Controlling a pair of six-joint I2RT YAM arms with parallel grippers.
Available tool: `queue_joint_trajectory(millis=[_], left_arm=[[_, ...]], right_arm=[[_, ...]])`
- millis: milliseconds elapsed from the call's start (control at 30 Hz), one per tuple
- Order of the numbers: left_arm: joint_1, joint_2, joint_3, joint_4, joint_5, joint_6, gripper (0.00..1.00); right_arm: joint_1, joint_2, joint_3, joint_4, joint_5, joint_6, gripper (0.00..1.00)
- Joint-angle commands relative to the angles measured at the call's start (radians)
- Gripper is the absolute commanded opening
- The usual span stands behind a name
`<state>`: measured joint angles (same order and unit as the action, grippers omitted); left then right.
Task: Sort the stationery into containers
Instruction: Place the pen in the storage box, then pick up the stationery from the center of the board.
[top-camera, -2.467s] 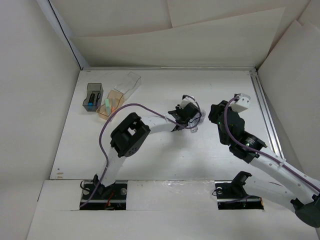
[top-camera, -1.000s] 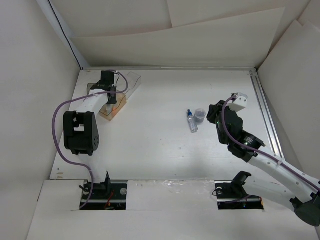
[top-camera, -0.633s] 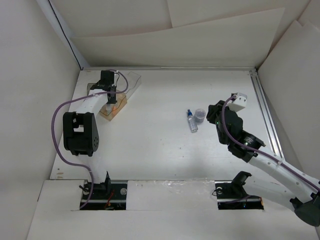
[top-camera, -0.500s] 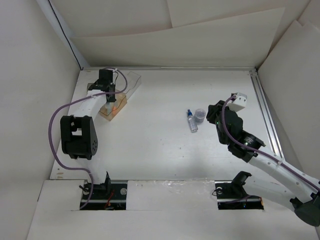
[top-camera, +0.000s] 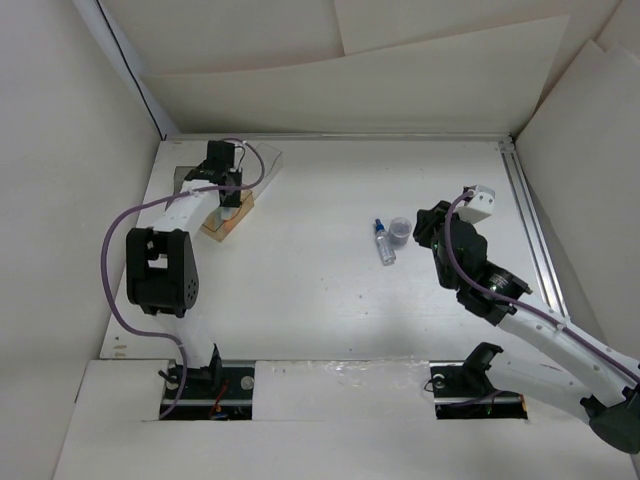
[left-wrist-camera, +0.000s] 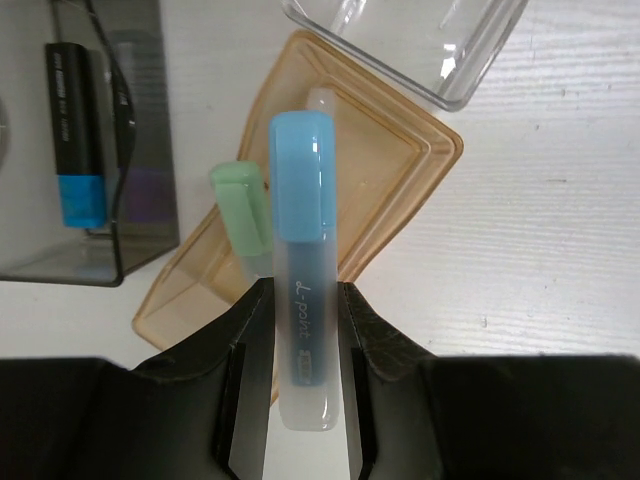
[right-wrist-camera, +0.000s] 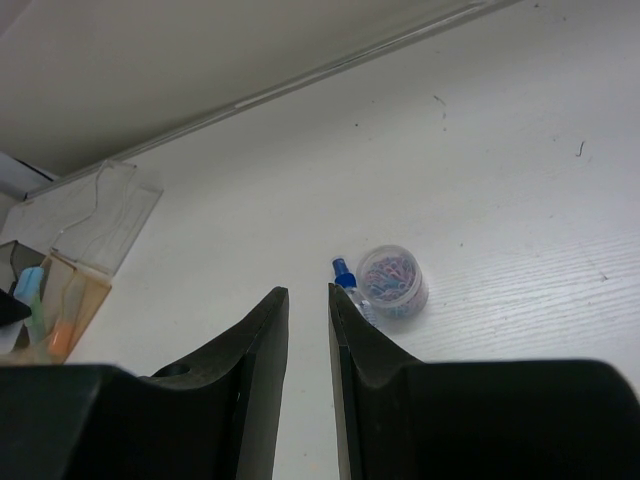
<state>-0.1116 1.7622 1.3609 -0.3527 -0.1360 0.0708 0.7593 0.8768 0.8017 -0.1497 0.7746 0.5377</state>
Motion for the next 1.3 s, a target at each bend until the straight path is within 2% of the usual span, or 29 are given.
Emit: queue_joint_trajectory(millis=[0, 200, 400, 500, 667, 700, 867, 933, 967, 1100, 1267], left_arm=[[-0.007, 0.029, 0.015, -0.031, 0.013, 0.011, 0.10], [-0.007, 0.049, 0.024, -0.040, -0.008, 0.011, 0.15], [-0.007, 0.049, 0.033, -0.040, -0.040, 0.001, 0.33], [-0.007, 0.016, 0.033, -0.031, -0.050, 0.001, 0.56], [-0.007, -0.038, 0.044, -0.022, -0.092, -0.040, 0.75], [-0.007, -0.076, 0.055, -0.002, -0.093, -0.040, 0.80], [-0.007, -0.234, 0.021, 0.084, -0.053, -0.135, 0.82], [-0.007, -0.315, -0.002, 0.113, 0.005, -0.204, 0.84], [-0.007, -0.351, -0.023, 0.135, 0.075, -0.224, 1.00], [-0.080, -0.542, -0.158, 0.212, 0.113, -0.304, 1.00], [-0.122, -0.787, -0.357, 0.287, 0.177, -0.377, 1.00]], right_arm=[[-0.005, -0.016, 0.001, 0.038, -0.003, -0.013, 0.29], [-0.005, -0.025, 0.001, 0.038, -0.012, -0.013, 0.29], [-0.005, -0.016, 0.001, 0.038, -0.012, -0.013, 0.29], [-0.005, -0.016, 0.001, 0.038, -0.012, -0.013, 0.29], [-0.005, -0.016, 0.001, 0.038, -0.012, -0.013, 0.29], [-0.005, -0.016, 0.001, 0.038, -0.012, -0.013, 0.29], [-0.005, -0.016, 0.001, 0.047, -0.021, -0.022, 0.29], [-0.005, 0.002, 0.010, 0.047, -0.021, -0.022, 0.23], [-0.005, 0.002, 0.010, 0.047, -0.031, -0.022, 0.21], [-0.005, 0.047, 0.019, 0.047, -0.031, -0.031, 0.02], [0.005, 0.184, 0.063, 0.047, -0.031, -0.042, 0.00]])
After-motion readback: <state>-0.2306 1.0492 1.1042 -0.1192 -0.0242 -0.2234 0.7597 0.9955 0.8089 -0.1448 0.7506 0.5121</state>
